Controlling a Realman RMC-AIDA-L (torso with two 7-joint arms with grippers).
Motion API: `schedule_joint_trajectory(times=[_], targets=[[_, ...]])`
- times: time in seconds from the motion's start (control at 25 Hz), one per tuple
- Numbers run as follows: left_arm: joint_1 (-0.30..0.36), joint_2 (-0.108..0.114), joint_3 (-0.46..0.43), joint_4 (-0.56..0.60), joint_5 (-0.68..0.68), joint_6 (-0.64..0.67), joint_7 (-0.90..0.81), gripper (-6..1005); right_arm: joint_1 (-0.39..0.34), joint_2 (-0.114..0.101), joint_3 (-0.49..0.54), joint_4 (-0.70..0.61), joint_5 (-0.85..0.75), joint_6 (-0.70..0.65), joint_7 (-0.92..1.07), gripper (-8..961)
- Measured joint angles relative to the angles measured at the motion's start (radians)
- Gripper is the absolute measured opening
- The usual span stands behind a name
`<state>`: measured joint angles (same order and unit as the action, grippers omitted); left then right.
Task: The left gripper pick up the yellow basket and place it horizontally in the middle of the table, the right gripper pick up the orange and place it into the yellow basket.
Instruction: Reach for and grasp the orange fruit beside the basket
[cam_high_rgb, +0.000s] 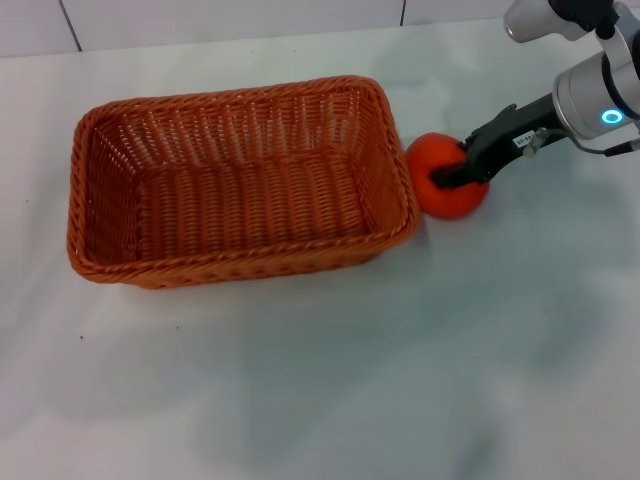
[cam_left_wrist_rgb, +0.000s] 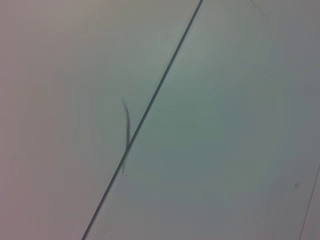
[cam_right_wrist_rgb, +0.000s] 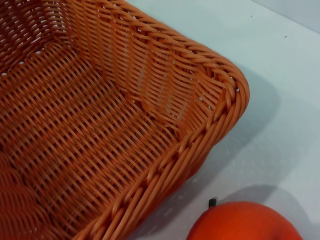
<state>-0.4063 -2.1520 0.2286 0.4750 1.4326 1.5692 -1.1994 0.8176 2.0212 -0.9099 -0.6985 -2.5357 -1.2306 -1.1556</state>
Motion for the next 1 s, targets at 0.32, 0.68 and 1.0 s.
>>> schedule_joint_trajectory(times=[0.32,0.68,1.0], targets=[[0.0,0.0,-0.001,0.0,0.0,0.002,-0.006,769,0.002,0.006,-0.001,0.001,0.0,-0.006,-0.001,402],[0.002,0.0,-0.002,0.002,0.0,0.003,-0.026,767,-0.007,0.007,0.003,-0.008,0.001,-0.006,-0.007,308],[0.004,0.0,-0.003,0.001,0.0,0.003,-0.026,768,-0.043,-0.017,0.079,-0.013,0.123,0.01,-0.067,231]])
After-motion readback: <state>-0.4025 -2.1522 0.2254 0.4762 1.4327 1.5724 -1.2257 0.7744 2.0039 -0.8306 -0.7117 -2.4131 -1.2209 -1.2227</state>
